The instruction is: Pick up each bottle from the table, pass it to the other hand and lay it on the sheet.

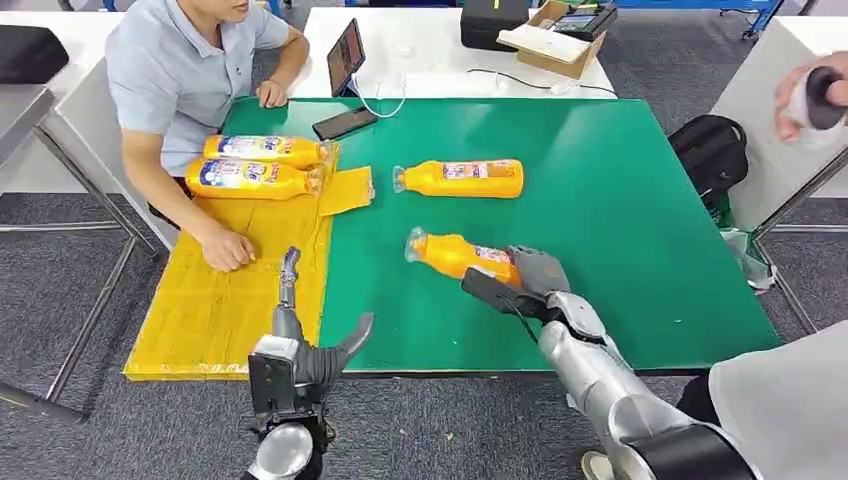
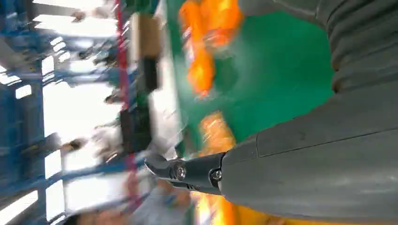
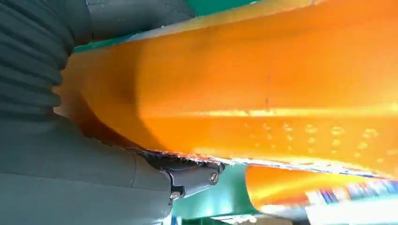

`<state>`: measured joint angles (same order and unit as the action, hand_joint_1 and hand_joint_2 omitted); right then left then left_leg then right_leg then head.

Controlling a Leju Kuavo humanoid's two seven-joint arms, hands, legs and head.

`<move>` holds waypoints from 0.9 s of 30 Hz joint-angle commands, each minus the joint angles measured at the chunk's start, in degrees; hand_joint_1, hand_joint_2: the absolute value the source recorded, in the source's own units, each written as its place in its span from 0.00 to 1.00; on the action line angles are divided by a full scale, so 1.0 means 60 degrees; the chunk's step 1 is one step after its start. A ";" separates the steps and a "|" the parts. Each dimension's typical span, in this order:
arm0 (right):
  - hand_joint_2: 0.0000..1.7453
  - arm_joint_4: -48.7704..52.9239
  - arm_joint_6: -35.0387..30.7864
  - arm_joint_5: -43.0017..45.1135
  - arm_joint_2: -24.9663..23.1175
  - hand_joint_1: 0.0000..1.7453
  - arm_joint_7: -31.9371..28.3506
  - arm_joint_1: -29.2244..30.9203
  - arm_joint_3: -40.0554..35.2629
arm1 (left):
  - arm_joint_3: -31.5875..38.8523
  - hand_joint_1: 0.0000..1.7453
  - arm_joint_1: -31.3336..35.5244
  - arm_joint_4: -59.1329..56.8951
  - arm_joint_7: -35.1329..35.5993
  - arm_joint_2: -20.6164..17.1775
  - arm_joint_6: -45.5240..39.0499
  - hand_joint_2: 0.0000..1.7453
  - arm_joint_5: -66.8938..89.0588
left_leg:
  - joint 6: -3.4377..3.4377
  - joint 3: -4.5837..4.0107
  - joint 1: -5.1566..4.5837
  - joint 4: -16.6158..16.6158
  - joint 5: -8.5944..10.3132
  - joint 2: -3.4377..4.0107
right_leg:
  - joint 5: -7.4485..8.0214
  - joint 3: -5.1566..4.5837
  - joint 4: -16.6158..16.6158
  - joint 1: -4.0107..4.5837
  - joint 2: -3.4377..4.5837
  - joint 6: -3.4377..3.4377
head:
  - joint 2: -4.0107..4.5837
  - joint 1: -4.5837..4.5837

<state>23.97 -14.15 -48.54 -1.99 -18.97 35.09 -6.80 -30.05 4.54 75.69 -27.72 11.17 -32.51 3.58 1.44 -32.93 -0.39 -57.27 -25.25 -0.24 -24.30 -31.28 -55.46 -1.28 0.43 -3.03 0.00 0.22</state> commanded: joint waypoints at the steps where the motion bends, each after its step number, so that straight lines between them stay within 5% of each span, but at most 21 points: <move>1: 1.00 0.4681 -0.0904 0.3339 -0.1418 0.91 -0.1783 -0.2746 -0.0246 | 0.0512 0.00 -0.0287 -0.0442 0.0152 -0.0385 0.1344 1.00 -0.2694 | -0.0038 -0.0012 0.0032 0.0024 0.0006 0.0037 | 0.0017 -0.0020 0.0024 0.0035 0.0026 0.0046 | 0.0000 0.0003; 5: 1.00 0.5847 -0.1145 0.4029 -0.1268 1.00 -0.1682 -0.3177 -0.1364 | 0.0291 0.00 -0.0333 0.0233 0.0255 -0.0658 0.1823 1.00 -0.2732 | -0.0020 -0.0089 0.0024 -0.0002 0.0011 0.0007 | 0.0000 -0.0088 -0.0018 0.0026 0.0000 0.0024 | 0.0000 0.0003; 10: 1.00 0.5170 -0.1472 0.3917 -0.1165 0.89 -0.1891 -0.2976 -0.2245 | -0.0031 0.00 -0.0478 0.0389 0.0708 -0.0733 0.3781 1.00 -0.3702 | -0.0026 -0.0136 0.0042 -0.0013 -0.0002 -0.0008 | -0.0019 -0.0115 -0.0024 0.0042 -0.0002 0.0038 | 0.0000 0.0003; 14: 1.00 0.4689 -0.1303 0.3982 -0.1461 0.86 -0.2049 -0.2964 -0.2869 | -0.0099 0.00 -0.0466 0.0770 0.0309 -0.0686 0.3704 1.00 -0.3645 | -0.0018 -0.0165 0.0031 -0.0004 0.0011 -0.0007 | -0.0007 -0.0140 -0.0017 0.0028 0.0003 0.0025 | 0.0000 0.0003; 22: 1.00 0.4069 -0.1365 0.3833 -0.1763 0.95 -0.2124 -0.2685 -0.4055 | -0.0552 0.00 -0.0358 0.0861 0.1333 -0.0820 0.4609 1.00 -0.4590 | -0.0017 -0.0187 0.0024 0.0003 0.0021 -0.0018 | -0.0003 -0.0165 -0.0013 0.0023 -0.0004 0.0024 | 0.0000 0.0003; 27: 1.00 0.4236 -0.1356 0.3746 -0.1810 1.00 -0.1948 -0.2596 -0.4482 | -0.0435 0.00 -0.0253 0.0758 0.1165 -0.0750 0.3945 1.00 -0.4311 | -0.0016 -0.0193 0.0029 -0.0003 0.0019 -0.0019 | -0.0004 -0.0170 -0.0017 0.0026 -0.0008 0.0024 | 0.0000 0.0000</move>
<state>53.02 -22.40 -25.38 -12.33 -31.76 16.43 -26.60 -30.60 1.07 81.05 -20.52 8.06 -5.95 -23.45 1.42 -34.17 -0.27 -57.26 -25.08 -0.43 -24.30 -32.37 -55.58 -1.19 0.35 -2.99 0.00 0.22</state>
